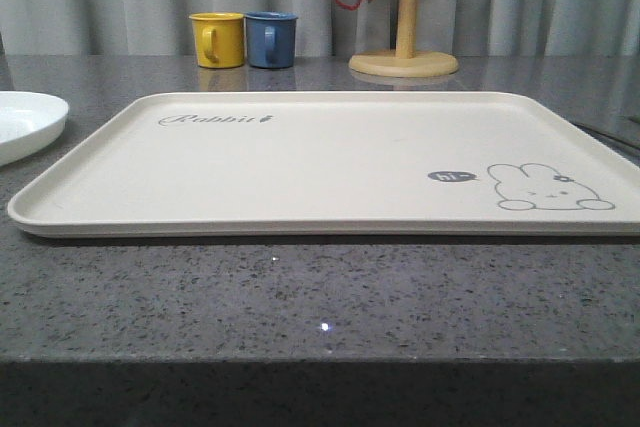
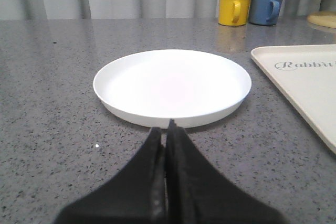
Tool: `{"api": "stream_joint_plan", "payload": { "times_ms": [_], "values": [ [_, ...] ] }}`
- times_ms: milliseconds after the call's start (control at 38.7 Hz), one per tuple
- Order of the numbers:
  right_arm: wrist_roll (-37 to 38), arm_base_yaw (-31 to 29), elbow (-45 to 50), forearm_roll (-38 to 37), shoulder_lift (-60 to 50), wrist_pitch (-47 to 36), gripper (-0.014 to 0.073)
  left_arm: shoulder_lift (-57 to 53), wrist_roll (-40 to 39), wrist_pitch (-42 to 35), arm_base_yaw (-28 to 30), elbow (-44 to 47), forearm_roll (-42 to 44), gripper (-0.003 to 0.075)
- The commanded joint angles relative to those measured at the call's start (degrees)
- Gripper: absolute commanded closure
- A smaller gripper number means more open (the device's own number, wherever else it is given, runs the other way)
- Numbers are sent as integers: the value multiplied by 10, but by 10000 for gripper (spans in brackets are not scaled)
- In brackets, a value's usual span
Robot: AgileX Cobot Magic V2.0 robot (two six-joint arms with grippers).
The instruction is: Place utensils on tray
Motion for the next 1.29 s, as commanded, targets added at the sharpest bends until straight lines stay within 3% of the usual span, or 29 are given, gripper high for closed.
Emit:
{"api": "stream_joint_plan", "payload": {
  "times_ms": [0, 1060, 1267],
  "values": [
    [-5, -3, -1, -4, -10, -46, 662, -13, -5, -49, 2, 2, -5, 738],
    [-5, -3, -1, -4, -10, -46, 662, -13, -5, -49, 2, 2, -5, 738],
    [-5, -3, -1, -4, -10, -79, 662, -13, -5, -97, 2, 2, 6, 738]
  ]
}}
